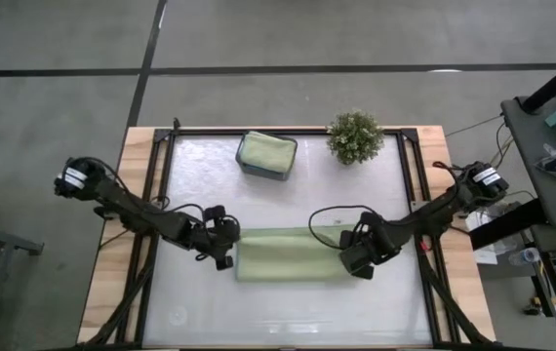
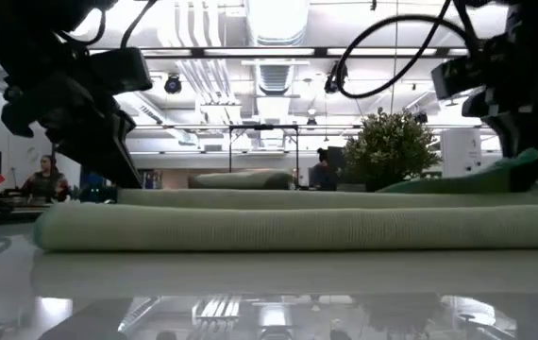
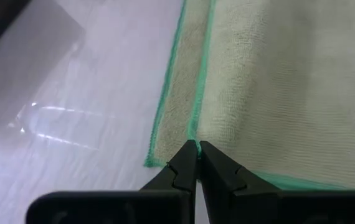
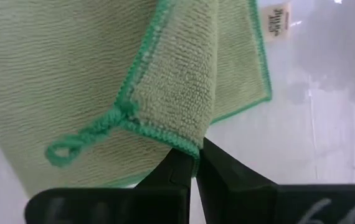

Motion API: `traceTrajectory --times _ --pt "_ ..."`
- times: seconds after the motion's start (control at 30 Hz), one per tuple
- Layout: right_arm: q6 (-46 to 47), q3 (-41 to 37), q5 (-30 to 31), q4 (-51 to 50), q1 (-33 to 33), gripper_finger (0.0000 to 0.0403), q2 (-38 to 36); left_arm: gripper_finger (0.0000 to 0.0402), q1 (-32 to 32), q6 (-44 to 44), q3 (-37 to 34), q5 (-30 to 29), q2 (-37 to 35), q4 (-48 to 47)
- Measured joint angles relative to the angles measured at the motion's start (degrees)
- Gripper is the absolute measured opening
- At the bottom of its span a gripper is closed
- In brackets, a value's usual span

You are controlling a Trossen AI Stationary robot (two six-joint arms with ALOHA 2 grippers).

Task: Fold microfiber towels
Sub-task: Fold the green microfiber towel

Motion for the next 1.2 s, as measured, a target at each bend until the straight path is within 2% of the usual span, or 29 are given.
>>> traceTrajectory --times 0.23,0.43,0.67,0.8,1.03,1.2 --pt "-1.1 -0.3 1.8 0.1 -2.3 0.0009 0.2 0.0 0.8 0.1 0.0 -0.6 2.0 -0.1" --pt "-2.9 -0.3 2.8 0.3 -2.6 0.0009 0.2 0.0 0.9 -0.2 0.0 -5.5 3.2 -0.1" --pt "-2.1 -0.3 3.4 0.4 -3.1 0.0009 0.2 0.0001 0.9 -0.2 0.0 -4.3 4.2 0.0" --pt "-2.1 -0.3 3.3 -0.2 -3.3 0.0024 -0.1 0.0026 0.9 -0.3 0.0 -3.2 4.2 0.2" --pt "-0.6 0.3 3.2 -4.8 -3.2 0.0077 -0.9 0.0092 0.9 -0.2 0.1 -2.8 4.1 0.2" --pt "-0.7 0.6 3.3 -4.7 -2.4 0.011 -2.6 0.0104 0.7 2.4 1.4 0.1 2.7 3.3"
